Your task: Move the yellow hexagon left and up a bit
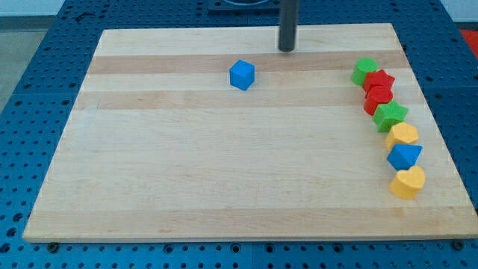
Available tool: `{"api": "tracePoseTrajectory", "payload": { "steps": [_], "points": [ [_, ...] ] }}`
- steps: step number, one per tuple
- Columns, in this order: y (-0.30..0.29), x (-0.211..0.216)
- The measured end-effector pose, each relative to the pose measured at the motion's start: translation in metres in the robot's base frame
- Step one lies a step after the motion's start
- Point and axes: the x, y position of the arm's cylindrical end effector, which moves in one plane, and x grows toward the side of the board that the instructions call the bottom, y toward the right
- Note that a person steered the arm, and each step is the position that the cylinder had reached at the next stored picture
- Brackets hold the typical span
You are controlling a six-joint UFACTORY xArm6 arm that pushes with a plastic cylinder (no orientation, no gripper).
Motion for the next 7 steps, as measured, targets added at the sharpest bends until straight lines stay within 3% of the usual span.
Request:
{"api": "tracePoseTrajectory", "payload": {
  "steps": [2,3,4,6,7],
  "points": [
    [0.183,-0.007],
    [0.245,0.002],
    [0.248,0.007],
    [0.248,0.118],
    [0.248,0.128]
  ]
}}
